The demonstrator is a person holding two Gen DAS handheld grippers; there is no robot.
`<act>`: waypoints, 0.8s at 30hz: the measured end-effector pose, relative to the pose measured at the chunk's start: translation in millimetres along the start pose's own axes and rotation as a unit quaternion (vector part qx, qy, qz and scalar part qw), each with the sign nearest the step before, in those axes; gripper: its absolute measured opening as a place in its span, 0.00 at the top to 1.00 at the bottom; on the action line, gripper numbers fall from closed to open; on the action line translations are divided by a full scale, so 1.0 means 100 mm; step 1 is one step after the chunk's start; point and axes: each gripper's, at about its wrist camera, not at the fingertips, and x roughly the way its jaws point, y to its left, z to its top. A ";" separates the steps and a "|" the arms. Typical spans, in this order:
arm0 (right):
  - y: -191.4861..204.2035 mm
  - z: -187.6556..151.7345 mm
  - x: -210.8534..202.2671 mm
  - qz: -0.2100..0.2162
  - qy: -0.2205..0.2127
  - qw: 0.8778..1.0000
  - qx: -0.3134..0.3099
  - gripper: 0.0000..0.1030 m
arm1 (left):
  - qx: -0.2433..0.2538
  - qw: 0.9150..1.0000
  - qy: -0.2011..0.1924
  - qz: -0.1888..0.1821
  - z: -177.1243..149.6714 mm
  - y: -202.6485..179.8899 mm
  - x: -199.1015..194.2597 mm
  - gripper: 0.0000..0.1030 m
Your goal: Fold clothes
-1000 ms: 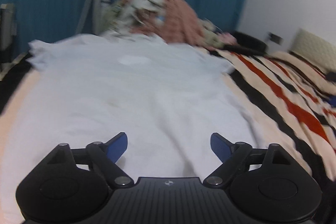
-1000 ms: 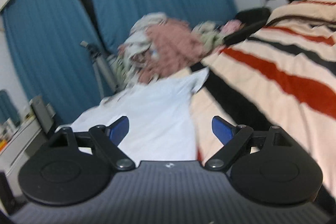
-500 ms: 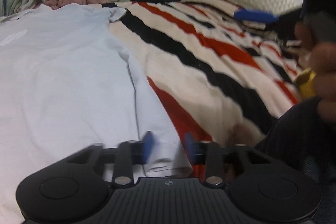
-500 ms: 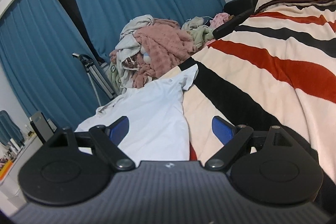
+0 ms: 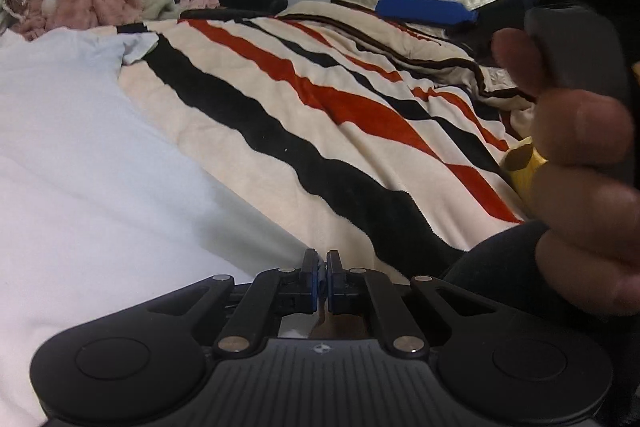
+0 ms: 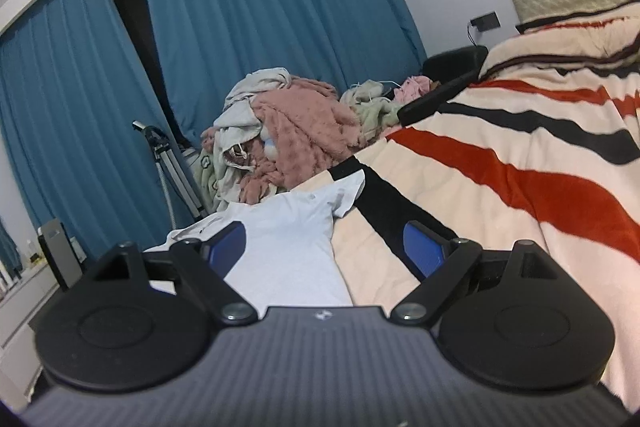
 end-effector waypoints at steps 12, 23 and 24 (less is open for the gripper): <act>0.09 -0.01 -0.03 0.010 -0.005 1.000 -0.028 0.15 | -0.018 0.986 -0.074 0.150 0.19 0.28 -0.97 0.16; 0.24 -0.09 0.01 0.040 0.003 0.998 -0.054 0.15 | -0.065 0.935 -0.174 0.301 0.50 0.64 -2.03 0.00; 0.27 -0.10 0.01 0.041 0.003 0.997 -0.060 0.15 | -0.067 0.933 -0.172 0.310 0.47 0.69 -2.06 0.00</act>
